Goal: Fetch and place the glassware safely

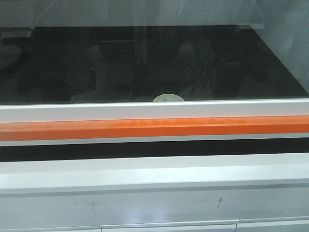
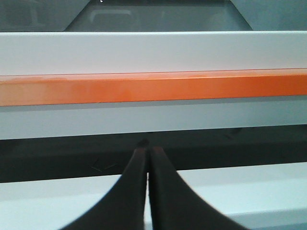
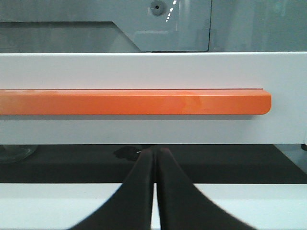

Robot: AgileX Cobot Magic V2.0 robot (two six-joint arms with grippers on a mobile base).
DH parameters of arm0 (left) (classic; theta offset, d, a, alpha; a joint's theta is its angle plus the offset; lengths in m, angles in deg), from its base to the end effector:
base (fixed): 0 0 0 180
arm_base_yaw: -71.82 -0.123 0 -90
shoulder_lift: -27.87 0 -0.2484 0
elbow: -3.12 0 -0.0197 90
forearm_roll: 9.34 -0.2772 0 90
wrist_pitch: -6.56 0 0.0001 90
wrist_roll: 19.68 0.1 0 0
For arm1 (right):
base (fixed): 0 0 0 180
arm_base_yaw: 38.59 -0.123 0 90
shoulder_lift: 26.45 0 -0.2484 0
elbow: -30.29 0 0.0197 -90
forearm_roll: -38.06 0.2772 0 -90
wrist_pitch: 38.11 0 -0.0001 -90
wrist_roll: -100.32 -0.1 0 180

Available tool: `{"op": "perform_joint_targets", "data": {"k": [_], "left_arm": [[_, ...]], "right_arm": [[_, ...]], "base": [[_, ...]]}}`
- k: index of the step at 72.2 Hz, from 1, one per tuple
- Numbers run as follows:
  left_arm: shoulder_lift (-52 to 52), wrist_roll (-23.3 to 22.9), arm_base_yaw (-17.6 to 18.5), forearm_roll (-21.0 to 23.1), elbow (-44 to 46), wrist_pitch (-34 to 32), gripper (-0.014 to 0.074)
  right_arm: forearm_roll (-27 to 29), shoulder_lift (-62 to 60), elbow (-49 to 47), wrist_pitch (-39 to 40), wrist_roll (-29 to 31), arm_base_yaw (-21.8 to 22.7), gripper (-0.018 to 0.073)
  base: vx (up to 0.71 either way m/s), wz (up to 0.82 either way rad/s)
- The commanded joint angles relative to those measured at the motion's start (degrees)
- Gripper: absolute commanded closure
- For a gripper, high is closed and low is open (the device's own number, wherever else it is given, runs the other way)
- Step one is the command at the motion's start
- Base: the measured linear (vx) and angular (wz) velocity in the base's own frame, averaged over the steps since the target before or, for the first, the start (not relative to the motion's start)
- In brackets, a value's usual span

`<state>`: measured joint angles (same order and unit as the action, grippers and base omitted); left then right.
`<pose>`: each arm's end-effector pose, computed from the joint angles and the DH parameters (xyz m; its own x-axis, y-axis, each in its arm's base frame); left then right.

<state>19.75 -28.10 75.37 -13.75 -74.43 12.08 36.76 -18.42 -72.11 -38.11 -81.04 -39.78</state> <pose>0.1288 -0.0072 0.1965 -0.0242 -0.0689 -0.9973 0.0530 0.9961 -0.0701 0.1286 0.0027 0.2060 0.0762 0.0026 -0.9971 -0.0208 0.9998 0.0010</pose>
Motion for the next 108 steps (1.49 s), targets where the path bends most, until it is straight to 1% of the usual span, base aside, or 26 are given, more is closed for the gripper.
{"op": "perform_joint_targets", "data": {"k": [1, 57, 78, 83, 90, 95, 98, 102, 108], "left_arm": [[0.60, -0.08, 0.19, 0.02, -1.71, -4.40, 0.0603], [0.60, -0.15, 0.19, 0.02, -1.71, -4.46, 0.0603], [0.60, -0.08, 0.19, -0.04, -1.71, -4.88, 0.0603], [0.60, -0.27, 0.19, 0.08, -1.60, -5.90, 0.0603], [0.60, -1.42, 0.19, 0.19, 0.33, -8.24, 0.0603], [0.41, -2.22, 0.19, 0.19, 2.53, -10.32, 0.0603], [-0.08, -2.29, 0.19, 0.05, 4.47, -10.38, 0.0603], [-1.20, -2.29, 0.19, 0.05, 7.51, -9.21, 0.0603], [-4.14, -2.29, 0.19, 0.05, 12.46, -5.52, 0.0603]], "right_arm": [[-0.49, -0.35, 1.06, 4.39, 0.42, 0.30, 0.0567], [-0.49, -0.35, 1.06, 4.39, 0.42, 0.30, 0.0567], [-0.49, -0.35, 1.06, 4.45, 0.42, 0.30, 0.0567], [-0.12, -0.35, 0.97, 4.84, -0.04, 0.30, 0.0567], [1.31, -0.35, -0.27, 4.00, -0.90, 0.30, 0.0567], [2.34, -0.35, -2.15, 0.90, -2.03, 0.30, 0.0567], [3.12, -0.35, -3.68, -1.56, -2.66, 0.30, 0.0567], [3.86, -0.31, -5.02, -2.36, -2.56, 0.30, 0.0567], [4.10, 0.12, -7.20, -2.24, -2.56, 0.30, 0.0567]], "base": [[0.00, 0.00], [0.00, 0.00], [0.00, 0.00], [0.00, 0.00], [0.00, 0.00], [0.00, 0.00], [0.00, 0.00], [0.00, 0.00], [0.00, 0.00]]}}
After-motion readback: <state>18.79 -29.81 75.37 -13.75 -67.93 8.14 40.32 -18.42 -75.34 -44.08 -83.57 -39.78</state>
